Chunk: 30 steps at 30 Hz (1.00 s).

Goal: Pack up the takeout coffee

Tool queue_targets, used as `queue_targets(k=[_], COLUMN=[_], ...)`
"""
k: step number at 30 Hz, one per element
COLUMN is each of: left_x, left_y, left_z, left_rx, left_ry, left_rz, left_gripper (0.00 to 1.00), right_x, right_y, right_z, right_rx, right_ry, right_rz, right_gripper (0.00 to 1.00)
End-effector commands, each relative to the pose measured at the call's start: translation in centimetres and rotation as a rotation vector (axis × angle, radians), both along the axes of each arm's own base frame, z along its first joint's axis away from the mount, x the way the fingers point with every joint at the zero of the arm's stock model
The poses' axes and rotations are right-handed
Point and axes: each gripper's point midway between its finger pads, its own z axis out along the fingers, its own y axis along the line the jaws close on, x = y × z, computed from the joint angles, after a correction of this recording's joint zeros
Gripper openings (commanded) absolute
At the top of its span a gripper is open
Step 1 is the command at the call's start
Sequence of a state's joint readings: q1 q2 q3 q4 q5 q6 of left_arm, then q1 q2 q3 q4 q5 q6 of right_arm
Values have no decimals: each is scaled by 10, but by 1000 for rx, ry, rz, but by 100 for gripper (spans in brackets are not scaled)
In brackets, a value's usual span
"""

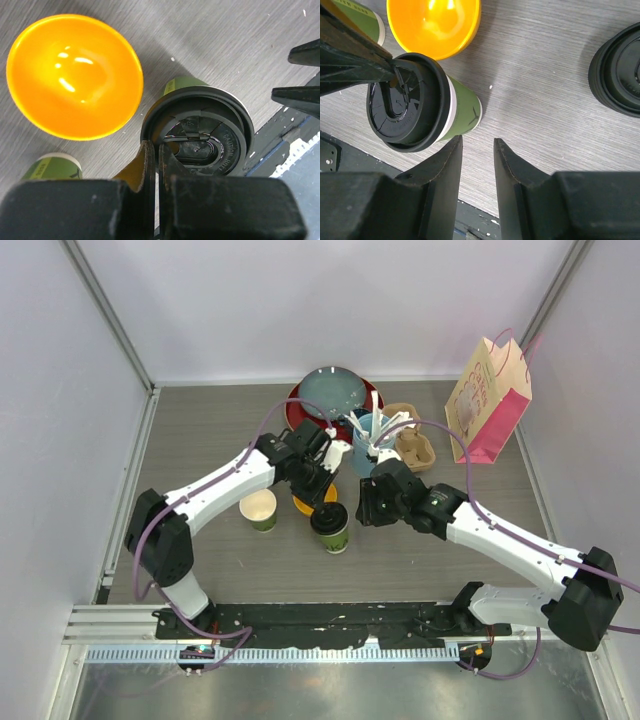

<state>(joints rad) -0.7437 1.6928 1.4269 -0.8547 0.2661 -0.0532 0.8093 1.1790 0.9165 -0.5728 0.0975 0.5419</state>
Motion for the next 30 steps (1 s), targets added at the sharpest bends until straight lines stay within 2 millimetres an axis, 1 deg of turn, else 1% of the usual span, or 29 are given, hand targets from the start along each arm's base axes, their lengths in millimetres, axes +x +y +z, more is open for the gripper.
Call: queue_targets(k=[1,5,8,13,15,18,19,20,21,24,27,30], left_x=[11,12,14,13,15,18,18,18,17,15,17,18], left_y=[4,0,-4,-9,-9,-11,-13,-14,-17,-21,-22,-20], left_z=[18,20,20,10,11,17,20,20,23,27,32,39], left_rx=[-31,-46,-55,-65,-58,-60,-62,-60,-67,-76,-79,-86], left_ry=[-50,8,28,60,37,-2,-11,-17,-23,-33,-46,-65], left_rz=[203,350,402,492,506,513,506,501,489,468,460,454], left_gripper=[0,0,0,0,0,0,1,4,11,23,26,26], right_x=[23,30,34,34,33,30,29,29,29,29,31,34], right_y=[5,8,11,19,25,31,33,32,32,31,28,22], right_z=[29,44,49,47,48,50,52,48,47,42,39,38], right_rx=[25,45,60,82,103,138,154,148,145,134,110,83], right_ry=[-101,-141,-161,-152,-153,-161,-168,-169,-169,-175,-187,-201], right_rz=[-40,-52,-53,-25,-3,30,36,43,47,57,51,41], right_gripper=[36,36,36,37,37,38,39,40,40,41,40,37])
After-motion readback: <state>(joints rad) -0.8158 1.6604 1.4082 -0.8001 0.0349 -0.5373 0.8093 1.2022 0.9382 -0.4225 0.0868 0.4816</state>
